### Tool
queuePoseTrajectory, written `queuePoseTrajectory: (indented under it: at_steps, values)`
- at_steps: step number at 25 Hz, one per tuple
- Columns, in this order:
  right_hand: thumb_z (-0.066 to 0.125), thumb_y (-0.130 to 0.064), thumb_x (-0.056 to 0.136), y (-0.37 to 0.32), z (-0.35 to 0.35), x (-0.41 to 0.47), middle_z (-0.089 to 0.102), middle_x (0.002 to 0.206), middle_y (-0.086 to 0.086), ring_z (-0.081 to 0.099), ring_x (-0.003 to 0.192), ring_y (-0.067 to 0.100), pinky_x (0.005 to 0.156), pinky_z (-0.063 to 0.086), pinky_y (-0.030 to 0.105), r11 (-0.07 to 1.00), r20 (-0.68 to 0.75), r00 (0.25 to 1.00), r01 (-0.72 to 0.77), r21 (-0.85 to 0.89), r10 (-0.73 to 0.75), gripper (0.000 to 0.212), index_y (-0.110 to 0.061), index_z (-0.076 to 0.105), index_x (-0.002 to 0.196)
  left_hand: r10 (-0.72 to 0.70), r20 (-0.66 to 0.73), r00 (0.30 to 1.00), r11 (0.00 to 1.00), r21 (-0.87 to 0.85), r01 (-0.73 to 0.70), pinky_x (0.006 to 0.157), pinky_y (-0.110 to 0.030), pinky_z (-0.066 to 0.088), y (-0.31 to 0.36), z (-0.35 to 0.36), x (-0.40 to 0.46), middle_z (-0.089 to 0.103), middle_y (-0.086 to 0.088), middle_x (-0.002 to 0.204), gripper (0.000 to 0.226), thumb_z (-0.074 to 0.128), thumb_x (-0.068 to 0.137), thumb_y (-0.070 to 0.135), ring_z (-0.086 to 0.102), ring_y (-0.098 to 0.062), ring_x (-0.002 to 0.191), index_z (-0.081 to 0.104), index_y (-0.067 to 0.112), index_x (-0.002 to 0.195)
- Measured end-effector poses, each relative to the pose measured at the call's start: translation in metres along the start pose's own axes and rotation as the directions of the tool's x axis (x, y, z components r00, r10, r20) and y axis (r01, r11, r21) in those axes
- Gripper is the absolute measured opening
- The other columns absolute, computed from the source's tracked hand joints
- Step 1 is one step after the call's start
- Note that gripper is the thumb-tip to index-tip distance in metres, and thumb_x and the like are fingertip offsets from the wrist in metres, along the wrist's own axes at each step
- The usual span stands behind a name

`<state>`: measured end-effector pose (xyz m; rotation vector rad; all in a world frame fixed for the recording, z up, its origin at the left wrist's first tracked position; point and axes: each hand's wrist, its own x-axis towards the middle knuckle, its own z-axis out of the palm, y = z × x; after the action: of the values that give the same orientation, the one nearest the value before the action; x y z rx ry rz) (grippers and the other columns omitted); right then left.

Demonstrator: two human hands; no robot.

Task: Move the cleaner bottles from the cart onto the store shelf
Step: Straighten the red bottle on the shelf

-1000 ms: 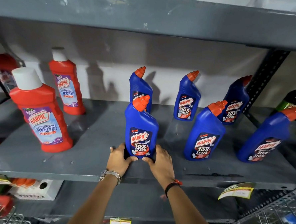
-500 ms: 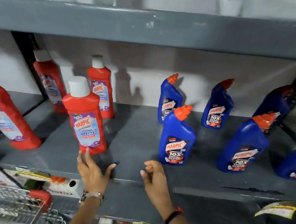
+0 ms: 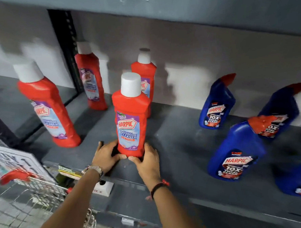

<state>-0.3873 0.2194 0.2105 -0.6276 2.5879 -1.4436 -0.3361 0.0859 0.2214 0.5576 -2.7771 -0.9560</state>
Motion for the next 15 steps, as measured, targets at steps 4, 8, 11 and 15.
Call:
queuePoseTrajectory:
  at_steps: [4, 8, 11, 15]
  values:
    - [0.072, -0.031, 0.069, -0.006, 0.004, -0.005, 0.067, 0.105, 0.012, 0.053, 0.099, 0.032, 0.099, 0.039, 0.044, 0.990, -0.043, 0.998, 0.033, -0.135, -0.039, 0.042, -0.012, 0.055, 0.102, 0.027, 0.008, 1.000, 0.998, -0.050, -0.026, 0.104, -0.041, 0.015, -0.011, -0.006, 0.001, 0.059, -0.014, 0.124, 0.090, 0.038, 0.046, 0.064, 0.051, -0.027, 0.116, 0.049, 0.007, 0.115]
    - [0.072, -0.032, 0.069, -0.003, 0.003, -0.006, 0.068, 0.104, 0.010, 0.054, 0.100, 0.031, 0.105, 0.035, 0.046, 0.991, -0.018, 0.999, 0.030, -0.133, -0.032, 0.042, -0.013, 0.055, 0.103, 0.026, -0.018, 0.999, 1.000, -0.017, -0.026, 0.108, -0.048, 0.014, -0.009, -0.006, -0.006, 0.059, -0.014, 0.124, 0.091, 0.036, 0.048, 0.065, 0.052, -0.028, 0.117, 0.047, 0.007, 0.118]
    - [0.073, -0.034, 0.067, -0.002, 0.002, -0.006, 0.069, 0.101, 0.012, 0.056, 0.099, 0.033, 0.107, 0.033, 0.046, 0.988, 0.005, 0.999, 0.039, -0.148, -0.039, 0.043, -0.011, 0.056, 0.100, 0.017, -0.022, 1.000, 1.000, -0.011, -0.018, 0.112, -0.050, 0.013, -0.008, -0.008, -0.011, 0.061, -0.016, 0.122, 0.091, 0.036, 0.048, 0.063, 0.054, -0.030, 0.115, 0.047, 0.006, 0.118]
    - [0.075, -0.032, 0.066, -0.005, 0.000, -0.008, 0.068, 0.104, 0.011, 0.055, 0.102, 0.031, 0.108, 0.032, 0.046, 0.986, 0.025, 0.999, 0.051, -0.162, -0.047, 0.044, -0.011, 0.056, 0.099, 0.033, -0.019, 0.999, 0.999, -0.023, -0.033, 0.113, -0.048, 0.014, -0.006, -0.008, -0.014, 0.060, -0.017, 0.122, 0.077, 0.052, 0.058, 0.052, 0.054, -0.032, 0.114, 0.046, 0.004, 0.118]
